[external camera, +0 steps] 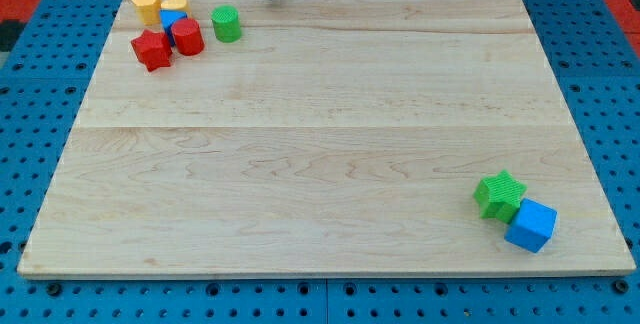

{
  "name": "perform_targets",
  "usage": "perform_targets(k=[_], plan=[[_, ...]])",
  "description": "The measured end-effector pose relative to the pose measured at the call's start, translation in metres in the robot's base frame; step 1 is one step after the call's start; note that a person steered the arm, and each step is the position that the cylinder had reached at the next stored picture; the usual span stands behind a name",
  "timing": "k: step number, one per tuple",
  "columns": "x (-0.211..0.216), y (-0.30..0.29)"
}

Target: Push the yellow blocks towards the circles

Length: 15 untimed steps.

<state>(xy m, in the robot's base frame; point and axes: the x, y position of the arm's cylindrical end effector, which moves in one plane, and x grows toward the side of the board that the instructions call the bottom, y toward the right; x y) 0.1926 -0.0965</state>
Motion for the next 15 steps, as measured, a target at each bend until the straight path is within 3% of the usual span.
perform_targets(k=[3, 5, 7, 8, 9, 11, 14, 15], plan=[[0.000, -0.206], [0.043, -0.208], [0.034, -0.190], [0.056, -0.168], [0.045, -0.136], [-0.002, -0.144], [0.035, -0.132], [0.009, -0.144]])
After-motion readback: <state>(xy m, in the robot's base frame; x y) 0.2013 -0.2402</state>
